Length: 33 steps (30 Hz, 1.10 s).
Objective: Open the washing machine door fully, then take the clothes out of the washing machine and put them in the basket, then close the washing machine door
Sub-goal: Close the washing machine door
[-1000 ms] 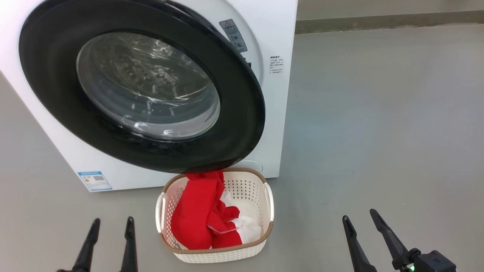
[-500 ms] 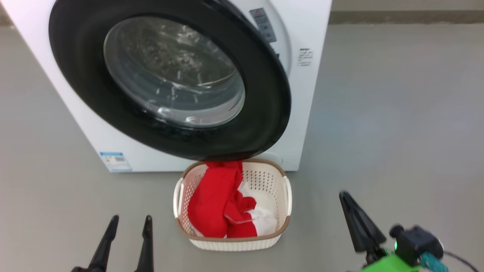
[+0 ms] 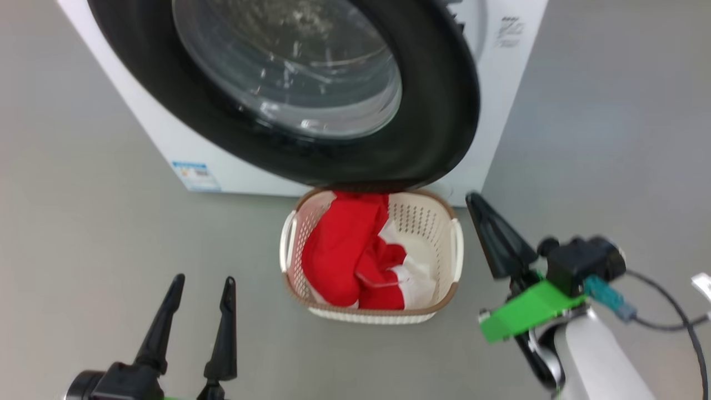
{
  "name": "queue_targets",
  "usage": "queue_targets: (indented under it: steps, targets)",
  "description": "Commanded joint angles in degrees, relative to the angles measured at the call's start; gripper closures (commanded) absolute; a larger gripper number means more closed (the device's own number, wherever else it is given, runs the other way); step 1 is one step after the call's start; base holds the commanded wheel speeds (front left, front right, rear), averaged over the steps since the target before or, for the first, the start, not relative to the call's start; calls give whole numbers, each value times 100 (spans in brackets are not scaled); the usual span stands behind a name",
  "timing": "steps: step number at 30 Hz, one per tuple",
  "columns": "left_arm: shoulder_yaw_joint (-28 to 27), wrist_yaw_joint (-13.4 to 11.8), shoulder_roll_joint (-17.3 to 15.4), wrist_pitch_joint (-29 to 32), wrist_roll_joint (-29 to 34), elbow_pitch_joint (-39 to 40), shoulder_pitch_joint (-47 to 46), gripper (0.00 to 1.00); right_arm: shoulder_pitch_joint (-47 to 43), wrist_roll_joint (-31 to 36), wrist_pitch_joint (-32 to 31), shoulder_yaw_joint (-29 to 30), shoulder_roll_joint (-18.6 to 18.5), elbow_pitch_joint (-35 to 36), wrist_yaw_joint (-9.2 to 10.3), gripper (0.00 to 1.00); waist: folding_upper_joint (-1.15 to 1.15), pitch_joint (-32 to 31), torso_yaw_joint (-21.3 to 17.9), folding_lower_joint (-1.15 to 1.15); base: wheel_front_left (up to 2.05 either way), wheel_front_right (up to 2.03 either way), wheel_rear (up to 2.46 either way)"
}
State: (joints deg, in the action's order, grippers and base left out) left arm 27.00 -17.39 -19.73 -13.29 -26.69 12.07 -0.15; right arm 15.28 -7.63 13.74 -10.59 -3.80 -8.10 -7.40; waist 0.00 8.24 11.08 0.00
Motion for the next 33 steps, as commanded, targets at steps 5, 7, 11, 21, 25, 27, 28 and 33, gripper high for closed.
queue_targets:
  steps: [5,7,11,21,25,27,28,33]
  targets:
    - [-204,81,-30,-94,150,24,-391,0,809,13,85,-219,-64,-256,-9,100,0,523,319,0,0,0,0]
    - [-204,104,-8,-108,160,-3,-422,0,1012,14,98,-231,-92,-396,-9,100,0,573,343,0,0,0,0]
    - [-203,141,15,-126,189,-42,-463,0,1404,2,117,-248,-160,-697,-9,100,0,656,378,0,0,0,0]
    - [-188,250,36,-150,252,-72,-569,0,2247,65,125,-64,-308,-1081,-9,100,0,919,499,0,0,0,0]
    - [-179,280,66,-155,272,-96,-613,0,2472,111,125,94,-371,-1176,-9,100,0,1012,547,0,0,0,0]
    - [-177,292,80,-157,283,-104,-632,0,2563,131,125,162,-393,-1233,-9,100,0,1056,568,0,0,0,0]
    - [-175,299,86,-158,288,-106,-640,0,2603,142,125,189,-401,-1267,-9,100,0,1072,577,0,0,0,0]
    - [-182,344,134,-163,287,-83,-674,0,2843,196,125,326,-438,-1475,-9,100,0,1164,615,0,0,0,0]
